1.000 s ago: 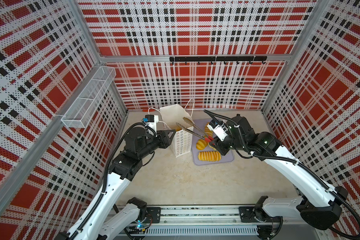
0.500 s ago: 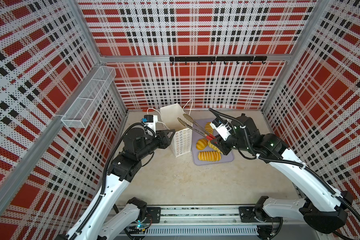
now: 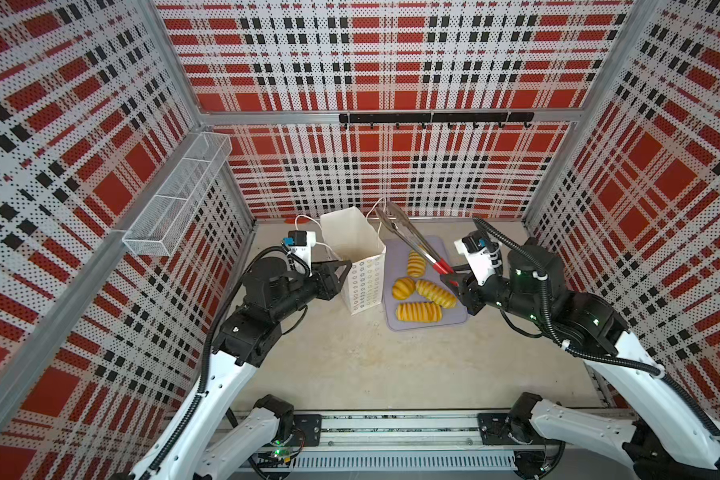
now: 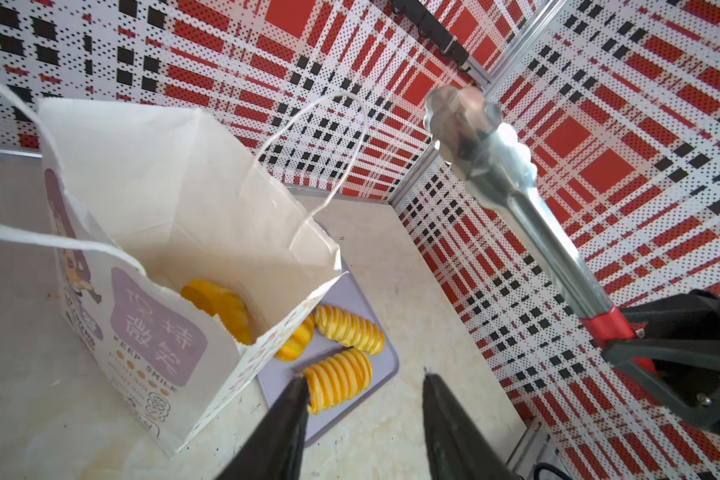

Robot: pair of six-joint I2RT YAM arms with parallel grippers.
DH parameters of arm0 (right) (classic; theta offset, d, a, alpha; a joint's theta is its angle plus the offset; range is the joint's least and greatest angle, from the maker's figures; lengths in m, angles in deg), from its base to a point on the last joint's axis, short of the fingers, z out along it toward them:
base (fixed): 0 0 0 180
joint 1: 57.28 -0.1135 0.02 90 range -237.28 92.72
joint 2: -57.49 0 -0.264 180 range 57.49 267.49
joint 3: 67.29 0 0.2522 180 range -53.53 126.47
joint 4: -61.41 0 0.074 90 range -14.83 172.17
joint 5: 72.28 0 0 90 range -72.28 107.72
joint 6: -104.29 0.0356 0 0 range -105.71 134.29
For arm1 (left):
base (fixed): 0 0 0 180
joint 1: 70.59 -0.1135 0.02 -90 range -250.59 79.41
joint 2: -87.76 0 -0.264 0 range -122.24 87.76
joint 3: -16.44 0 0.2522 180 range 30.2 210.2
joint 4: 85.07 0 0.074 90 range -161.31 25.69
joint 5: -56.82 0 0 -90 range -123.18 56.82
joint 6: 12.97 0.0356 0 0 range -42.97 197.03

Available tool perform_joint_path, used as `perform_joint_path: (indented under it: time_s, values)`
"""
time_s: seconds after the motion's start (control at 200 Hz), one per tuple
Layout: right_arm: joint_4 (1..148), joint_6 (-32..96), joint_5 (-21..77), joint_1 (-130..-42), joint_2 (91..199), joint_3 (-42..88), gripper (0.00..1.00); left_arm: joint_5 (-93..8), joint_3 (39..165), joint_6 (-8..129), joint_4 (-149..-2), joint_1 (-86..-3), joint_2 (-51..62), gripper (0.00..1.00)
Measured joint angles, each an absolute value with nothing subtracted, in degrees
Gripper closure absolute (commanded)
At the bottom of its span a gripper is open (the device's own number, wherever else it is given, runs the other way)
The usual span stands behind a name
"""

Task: Place the fake bread into the paper bag
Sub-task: 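Move the open tongs back over the striped rolls on the tray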

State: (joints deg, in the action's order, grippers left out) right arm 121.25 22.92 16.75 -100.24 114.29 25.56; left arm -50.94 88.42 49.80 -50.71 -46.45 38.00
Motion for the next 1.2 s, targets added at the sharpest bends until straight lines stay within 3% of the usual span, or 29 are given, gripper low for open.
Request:
perform_joint_path:
  time_s: [0.301,0.651,0.897,1.203]
  values:
    - [123.72,28.93,8.88,-97.56,110.05,20.47,0.70,-47.14,88.44,52.34,-50.68,-35.19,35.29,0.50]
    - [128.92,33.45,5.49,-94.10,108.98,9.65,0.68,-44.56,88.44,53.74,-50.73,-32.79,33.26,0.50]
    - [125.93,34.67,9.69,-90.74,111.38,4.03,0.68,-44.06,88.35,53.91,-50.73,-32.76,33.22,0.50]
    - [117.65,34.52,19.85,-80.29,114.64,-0.56,0.68,-43.42,86.91,53.91,-50.71,-32.76,34.72,0.49]
